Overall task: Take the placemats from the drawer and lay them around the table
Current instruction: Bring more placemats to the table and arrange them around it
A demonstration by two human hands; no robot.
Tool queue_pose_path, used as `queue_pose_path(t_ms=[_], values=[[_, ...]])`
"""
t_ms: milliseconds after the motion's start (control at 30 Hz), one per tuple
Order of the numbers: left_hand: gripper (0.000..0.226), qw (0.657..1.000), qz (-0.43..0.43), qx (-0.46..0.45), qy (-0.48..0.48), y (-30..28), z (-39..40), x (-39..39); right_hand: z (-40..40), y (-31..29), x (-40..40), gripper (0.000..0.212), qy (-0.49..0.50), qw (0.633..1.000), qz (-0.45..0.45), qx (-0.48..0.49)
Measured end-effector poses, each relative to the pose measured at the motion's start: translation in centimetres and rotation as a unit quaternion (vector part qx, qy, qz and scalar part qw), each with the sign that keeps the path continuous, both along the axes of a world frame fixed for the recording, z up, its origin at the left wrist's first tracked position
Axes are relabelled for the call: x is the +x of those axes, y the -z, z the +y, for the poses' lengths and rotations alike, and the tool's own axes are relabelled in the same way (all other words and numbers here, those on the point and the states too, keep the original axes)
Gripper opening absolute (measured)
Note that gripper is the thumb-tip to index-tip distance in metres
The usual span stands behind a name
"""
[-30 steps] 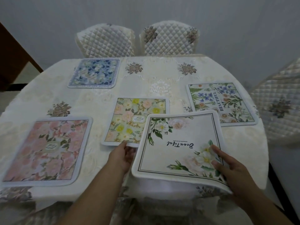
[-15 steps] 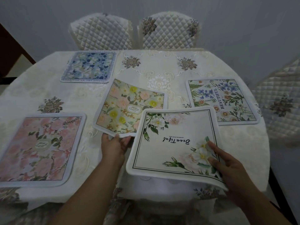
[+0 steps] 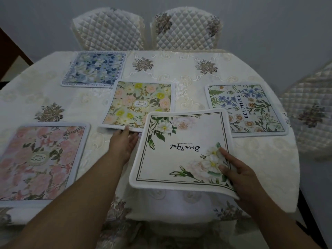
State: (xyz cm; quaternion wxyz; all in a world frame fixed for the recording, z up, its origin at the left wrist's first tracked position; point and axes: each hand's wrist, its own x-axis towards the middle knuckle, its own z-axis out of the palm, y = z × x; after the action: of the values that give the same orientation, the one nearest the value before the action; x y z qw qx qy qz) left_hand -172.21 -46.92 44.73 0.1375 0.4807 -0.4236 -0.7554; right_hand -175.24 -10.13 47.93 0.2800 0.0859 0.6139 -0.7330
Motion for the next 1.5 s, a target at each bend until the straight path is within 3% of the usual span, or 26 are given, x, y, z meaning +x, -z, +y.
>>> queue_pose_path(t_ms=[100,167,233,333,433,600,733,933,1133,1300,1433,1500], values=[[0.036,0.986,-0.116,-0.054,0.103,-1.4,2.3,3.0,0.2,0.9,0.4,0.05,-0.029,0.999,0.005,0.018],[0.037,0.948,-0.171,-0.136,0.231,-1.9,4.2,5.5,0.7,1.6,0.9,0.049,-0.049,0.998,0.003,0.03],[0.039,0.922,-0.168,-0.2,0.287,-2.0,6.0,8.1,1.2,2.2,1.5,0.05,-0.079,0.994,0.023,0.071],[0.061,0.893,-0.143,-0.286,0.316,-1.2,7.9,10.9,1.9,3.3,2.4,0.052,-0.136,0.97,0.088,0.182],[0.073,0.88,-0.14,-0.317,0.323,0.0,8.5,12.3,2.4,4.5,3.2,0.049,-0.166,0.931,0.163,0.281],[0.07,0.895,-0.099,-0.324,0.291,0.3,9.1,11.8,2.4,4.8,3.7,0.053,-0.188,0.866,0.239,0.397],[0.066,0.882,-0.097,-0.344,0.309,0.6,9.3,10.9,2.7,5.0,4.1,0.06,-0.216,0.854,0.247,0.405],[0.064,0.872,-0.135,-0.355,0.307,1.5,8.5,10.3,3.3,6.1,2.9,0.069,-0.263,0.797,0.27,0.472],[0.057,0.845,-0.164,-0.413,0.297,1.9,9.2,10.9,3.4,6.2,2.9,0.063,-0.249,0.8,0.274,0.472],[0.062,0.843,-0.174,-0.415,0.294,2.0,9.5,10.6,1.1,5.6,2.5,0.062,-0.186,0.74,0.37,0.53],[0.068,0.858,-0.16,-0.411,0.263,1.1,9.6,9.6,-3.0,7.3,2.9,0.068,-0.219,0.724,0.395,0.521],[0.068,0.892,-0.138,-0.362,0.233,0.3,9.1,8.5,-3.6,8.5,3.4,0.069,-0.221,0.701,0.393,0.553]])
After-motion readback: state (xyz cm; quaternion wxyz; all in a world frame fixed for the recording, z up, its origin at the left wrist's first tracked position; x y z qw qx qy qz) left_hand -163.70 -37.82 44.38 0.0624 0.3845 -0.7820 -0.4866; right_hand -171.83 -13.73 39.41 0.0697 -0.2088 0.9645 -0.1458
